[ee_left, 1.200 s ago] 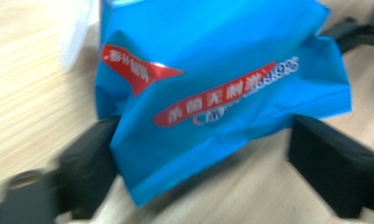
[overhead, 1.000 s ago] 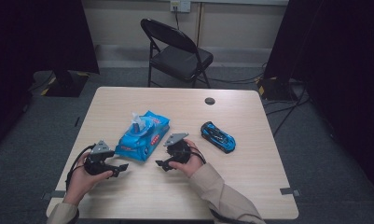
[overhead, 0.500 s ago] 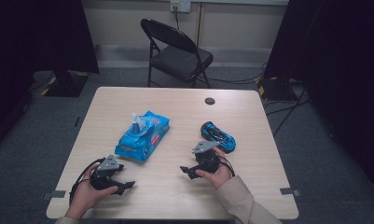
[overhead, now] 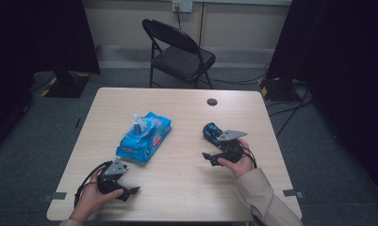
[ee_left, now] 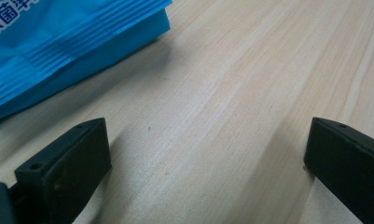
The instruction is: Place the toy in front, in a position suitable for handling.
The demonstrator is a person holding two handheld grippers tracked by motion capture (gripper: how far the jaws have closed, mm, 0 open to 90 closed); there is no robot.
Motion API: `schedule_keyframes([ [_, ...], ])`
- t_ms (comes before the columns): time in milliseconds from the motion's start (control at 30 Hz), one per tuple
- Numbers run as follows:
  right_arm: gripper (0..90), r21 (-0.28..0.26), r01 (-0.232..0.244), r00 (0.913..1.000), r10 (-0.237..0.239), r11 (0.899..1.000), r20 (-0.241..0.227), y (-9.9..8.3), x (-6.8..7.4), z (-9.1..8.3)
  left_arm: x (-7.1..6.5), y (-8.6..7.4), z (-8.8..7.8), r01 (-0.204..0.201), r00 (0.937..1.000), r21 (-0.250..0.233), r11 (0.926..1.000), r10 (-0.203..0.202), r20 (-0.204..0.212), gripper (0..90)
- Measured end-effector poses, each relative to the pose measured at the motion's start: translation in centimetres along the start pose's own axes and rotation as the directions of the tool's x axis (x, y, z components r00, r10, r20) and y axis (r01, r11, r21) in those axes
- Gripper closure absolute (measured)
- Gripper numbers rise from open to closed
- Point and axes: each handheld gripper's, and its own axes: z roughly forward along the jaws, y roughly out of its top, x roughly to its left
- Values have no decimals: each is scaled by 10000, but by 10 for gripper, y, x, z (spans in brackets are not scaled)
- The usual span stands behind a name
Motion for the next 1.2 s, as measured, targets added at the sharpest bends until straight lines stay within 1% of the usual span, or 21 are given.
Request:
schedule_keyframes([
  [100, 124, -81, -87, 9998, 88, 9999, 164, 0, -12, 0, 0, 0, 0, -2, 10000, 2, 10000, 2, -3, 0],
  [167, 123, -275, -304, 9993, 309, 9992, 199, 1, -20, 0, 0, 0, 0, -8, 10000, 6, 10000, 8, 5, 0],
  [200, 123, -268, -352, 9989, 360, 9990, 305, 2, -25, 1, 0, 0, 0, -25, 10000, 6, 10000, 25, 16, 0],
  [267, 123, -302, -436, 9984, 446, 9986, 352, 2, -31, 2, 0, 0, 0, -24, 10000, -4, 10000, 24, 25, 0],
  [333, 123, -292, -347, 9987, 358, 9990, 352, 3, -37, 5, 1, 1, 1, -57, 10000, 15, 10000, 57, 33, 0],
  [367, 123, -343, -291, 9992, 300, 9990, 262, 3, -41, 7, 1, 1, 1, -49, 10000, 17, 10000, 49, 50, 0],
  [433, 122, -185, -221, 9990, 228, 9996, 374, 3, -47, 11, 1, 2, 2, -102, 9999, 22, 9999, 102, 63, 0],
  [467, 122, -149, -262, 9988, 268, 9995, 419, 3, -51, 14, 1, 2, 2, -114, 9999, 23, 9999, 114, 70, 0],
  [533, 122, -118, -374, 9987, 378, 9992, 347, 2, -57, 18, 1, 2, 2, -94, 9999, 1, 10000, 94, 80, 0],
  [700, 122, 176, -427, 9982, 419, 9989, 435, -5, -65, 28, 1, 2, 2, -90, 9999, 0, 10000, 90, 80, 0],
  [800, 122, 156, -513, 9981, 508, 9986, 356, -9, -70, 31, 1, 2, 2, -92, 9999, 2, 10000, 92, 78, 0],
  [867, 122, 213, -484, 9979, 474, 9986, 438, -10, -71, 34, 1, 2, 2, -91, 9999, 1, 10000, 91, 80, 0],
  [933, 122, 376, -489, 9981, 475, 9981, 384, -12, -72, 36, 1, 2, 2, -95, 9999, 0, 10000, 95, 79, 0],
  [967, 122, 513, -426, 9981, 402, 9978, 468, -13, -72, 38, 1, 2, 2, -92, 9999, 4, 10000, 92, 76, 0],
  [1000, 122, 571, -328, 9987, 305, 9978, 405, -14, -72, 39, 1, 2, 2, -97, 9999, 6, 10000, 96, 75, 0],
  [1033, 122, 649, -334, 9989, 312, 9973, 345, -15, -71, 41, 1, 2, 2, -93, 9999, 4, 10000, 93, 77, 0],
  [1067, 123, 704, -306, 9988, 278, 9970, 407, -16, -72, 42, 1, 2, 2, -92, 9999, 4, 10000, 92, 78, 0],
  [1133, 124, 804, -413, 9983, 378, 9959, 445, -17, -73, 43, 1, 2, 2, -90, 9999, 0, 10000, 90, 70, 0],
  [1200, 134, 733, -541, 9980, 516, 9958, 354, -17, -74, 43, 1, 2, 2, -95, 9999, 1, 10000, 95, 80, 0],
])
